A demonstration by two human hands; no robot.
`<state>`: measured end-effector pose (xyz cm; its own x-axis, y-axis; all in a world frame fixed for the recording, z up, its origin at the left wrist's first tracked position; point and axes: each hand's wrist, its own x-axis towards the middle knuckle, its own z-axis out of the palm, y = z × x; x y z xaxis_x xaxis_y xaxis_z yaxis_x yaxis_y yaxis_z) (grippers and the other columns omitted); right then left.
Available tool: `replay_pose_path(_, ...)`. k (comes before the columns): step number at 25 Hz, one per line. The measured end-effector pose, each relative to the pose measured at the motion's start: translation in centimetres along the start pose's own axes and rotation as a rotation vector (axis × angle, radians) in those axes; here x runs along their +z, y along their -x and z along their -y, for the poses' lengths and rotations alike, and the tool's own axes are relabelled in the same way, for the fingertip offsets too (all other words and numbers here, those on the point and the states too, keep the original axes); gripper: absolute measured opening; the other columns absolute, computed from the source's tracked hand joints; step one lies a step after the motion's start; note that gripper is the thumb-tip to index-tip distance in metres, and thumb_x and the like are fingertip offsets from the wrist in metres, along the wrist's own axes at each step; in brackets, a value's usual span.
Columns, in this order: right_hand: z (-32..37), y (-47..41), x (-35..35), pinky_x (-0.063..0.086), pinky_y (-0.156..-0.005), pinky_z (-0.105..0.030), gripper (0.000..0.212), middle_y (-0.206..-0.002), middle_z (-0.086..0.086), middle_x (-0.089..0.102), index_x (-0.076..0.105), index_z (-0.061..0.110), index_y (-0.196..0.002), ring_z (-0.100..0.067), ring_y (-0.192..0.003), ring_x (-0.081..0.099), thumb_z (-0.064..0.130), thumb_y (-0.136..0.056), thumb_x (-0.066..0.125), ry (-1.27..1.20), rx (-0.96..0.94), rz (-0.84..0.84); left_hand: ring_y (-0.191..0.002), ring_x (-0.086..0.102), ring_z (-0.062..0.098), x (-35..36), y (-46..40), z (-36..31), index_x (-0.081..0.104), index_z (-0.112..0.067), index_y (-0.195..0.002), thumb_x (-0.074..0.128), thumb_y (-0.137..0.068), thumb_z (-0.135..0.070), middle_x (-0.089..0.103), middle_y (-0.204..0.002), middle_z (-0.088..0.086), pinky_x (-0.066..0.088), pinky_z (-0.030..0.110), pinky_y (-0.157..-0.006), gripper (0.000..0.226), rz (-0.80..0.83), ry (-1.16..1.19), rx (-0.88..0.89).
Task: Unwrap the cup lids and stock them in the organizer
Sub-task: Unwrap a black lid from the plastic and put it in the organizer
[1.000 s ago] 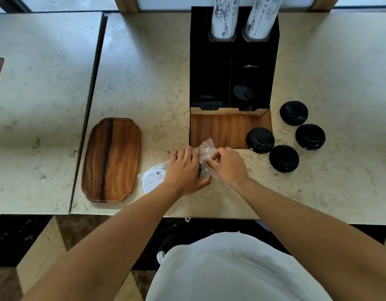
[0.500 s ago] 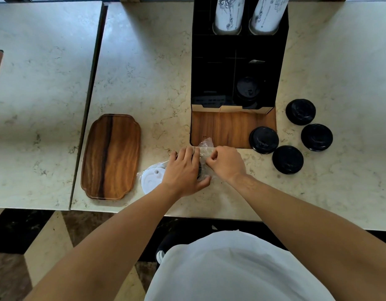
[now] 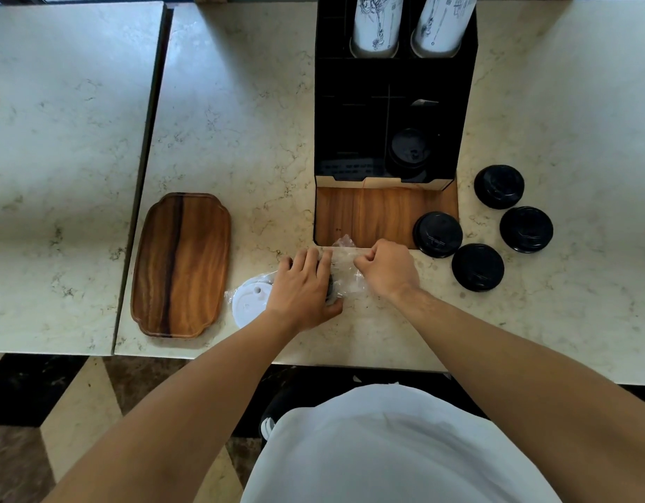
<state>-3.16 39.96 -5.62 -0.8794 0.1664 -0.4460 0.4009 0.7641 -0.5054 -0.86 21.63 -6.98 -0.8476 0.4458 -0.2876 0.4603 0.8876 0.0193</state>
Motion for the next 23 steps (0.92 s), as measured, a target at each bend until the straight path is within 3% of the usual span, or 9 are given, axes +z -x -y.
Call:
replay_pose_path(4, -2.0, -0.7, -1.5, 0.056, -0.057, -0.037, 0.018, -0.072, 0.0, 0.065, 0.062, 0.015, -0.076, -0.017, -0.065, 0.063, 0.03, -0.085, 0.064, 0.035, 0.044, -0.048, -0.111, 0.052, 0.033, 0.0, 0.0, 0.0, 0.036, -0.004, -0.148, 0.048, -0.082, -0.072, 0.054, -0.128, 0.015, 0.047, 0.049, -0.093, 0.095, 0.0, -0.005, 0.005)
replay_pose_path(7, -3.7, -1.2, -2.4, 0.043, -0.051, -0.026, 0.017, -0.072, 0.004, 0.065, 0.061, 0.02, -0.075, -0.008, -0.063, 0.057, 0.029, -0.088, 0.064, 0.06, 0.06, -0.029, -0.113, 0.052, 0.034, 0.1, 0.0, 0.1, 0.035, -0.004, -0.149, 0.045, -0.082, -0.073, 0.053, -0.13, 0.015, 0.047, 0.049, -0.093, 0.097, 0.0, -0.001, 0.002)
replay_pose_path(12, -4.7, -1.5, -2.5, 0.047, -0.066, -0.029, 0.017, -0.086, -0.002, 0.072, 0.073, 0.014, -0.092, -0.015, -0.074, 0.062, 0.023, -0.096, 0.059, 0.031, 0.025, 0.005, -0.116, 0.051, 0.035, 0.0, 0.0, 0.1, 0.033, -0.005, -0.151, 0.043, -0.082, -0.073, 0.052, -0.133, 0.015, 0.047, 0.049, -0.095, 0.098, 0.007, -0.001, 0.002)
replay_pose_path(16, -4.3, -1.3, -3.1, 0.053, -0.072, -0.032, 0.014, -0.089, 0.0, 0.071, 0.071, 0.013, -0.097, -0.016, -0.08, 0.064, 0.02, -0.097, 0.059, -0.052, -0.015, -0.051, -0.12, 0.05, 0.034, -0.1, 0.1, 0.0, 0.031, -0.007, -0.152, 0.046, -0.083, -0.073, 0.051, -0.136, 0.014, 0.045, 0.049, -0.099, 0.097, 0.005, 0.012, -0.003)
replay_pose_path(20, -2.6, -0.7, -3.6, 0.052, -0.071, -0.022, 0.012, -0.09, 0.007, 0.066, 0.068, 0.015, -0.103, -0.008, -0.079, 0.063, 0.018, -0.096, 0.059, -0.128, -0.165, -0.197, -0.123, 0.049, 0.034, -0.1, 0.1, 0.2, 0.028, -0.009, -0.154, 0.051, -0.082, -0.071, 0.049, -0.139, 0.015, 0.044, 0.048, -0.102, 0.097, -0.004, 0.058, -0.003)
replay_pose_path(23, -0.6, -0.3, -3.4, 0.049, -0.076, -0.017, 0.014, -0.095, 0.006, 0.063, 0.068, 0.017, -0.099, -0.005, -0.084, 0.059, 0.016, -0.096, 0.055, -0.09, -0.388, -0.165, -0.127, 0.047, 0.034, -0.2, 0.1, 0.2, 0.025, -0.011, -0.155, 0.052, -0.083, -0.07, 0.046, -0.142, 0.015, 0.041, 0.047, -0.105, 0.097, 0.004, 0.09, -0.005)
